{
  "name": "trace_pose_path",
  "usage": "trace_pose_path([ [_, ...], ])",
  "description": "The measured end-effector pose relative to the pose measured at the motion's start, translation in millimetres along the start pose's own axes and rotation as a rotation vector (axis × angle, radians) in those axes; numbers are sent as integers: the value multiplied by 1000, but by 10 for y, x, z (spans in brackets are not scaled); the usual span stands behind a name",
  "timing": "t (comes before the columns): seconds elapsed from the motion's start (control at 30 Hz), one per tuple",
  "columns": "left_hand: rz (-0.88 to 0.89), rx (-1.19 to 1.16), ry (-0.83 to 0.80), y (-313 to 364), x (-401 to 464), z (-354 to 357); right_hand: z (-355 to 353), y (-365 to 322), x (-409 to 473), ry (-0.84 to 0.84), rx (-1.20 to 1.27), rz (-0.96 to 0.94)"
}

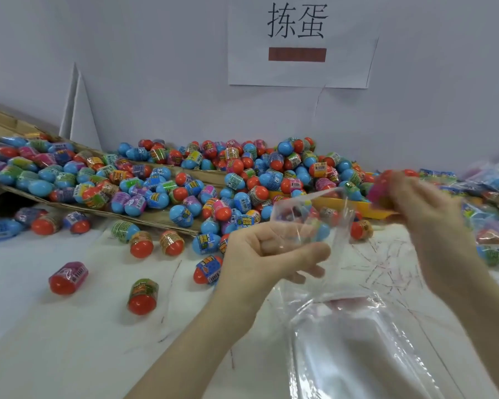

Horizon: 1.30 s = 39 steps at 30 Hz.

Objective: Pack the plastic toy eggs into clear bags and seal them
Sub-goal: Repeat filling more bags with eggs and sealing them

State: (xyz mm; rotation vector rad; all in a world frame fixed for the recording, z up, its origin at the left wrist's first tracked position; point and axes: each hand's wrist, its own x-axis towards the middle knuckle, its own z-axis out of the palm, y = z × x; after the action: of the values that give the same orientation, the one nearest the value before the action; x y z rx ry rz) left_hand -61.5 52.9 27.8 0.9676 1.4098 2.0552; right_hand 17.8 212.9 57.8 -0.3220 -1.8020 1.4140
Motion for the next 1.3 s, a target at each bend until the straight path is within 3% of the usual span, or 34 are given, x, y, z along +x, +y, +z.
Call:
trace_pose_path([
  [0.07, 70, 50, 91, -4, -16, 36, -124, -132, -17, 57, 91, -76],
  [0.17, 120, 135, 143, -37, -41, 90, -44, -243, -165, -123, 154, -223],
  [0.27, 178, 219, 181, -71, -58, 114, 57, -248, -243, -200, -106, -350],
  [0.4, 232, 297, 203, -99, -73, 118, 91, -226, -282, -171, -423, -488],
  [0.73, 254, 497, 178, -64, -78, 117, 148, -211, -329, -147, -710, -601],
  [1.0, 294, 557, 133, -43, -67, 136, 171, -216, -349, -286, -719, -586],
  [1.3, 74, 140, -15, -46, -35, 88, 121, -231, -310, -306, -630, -502],
])
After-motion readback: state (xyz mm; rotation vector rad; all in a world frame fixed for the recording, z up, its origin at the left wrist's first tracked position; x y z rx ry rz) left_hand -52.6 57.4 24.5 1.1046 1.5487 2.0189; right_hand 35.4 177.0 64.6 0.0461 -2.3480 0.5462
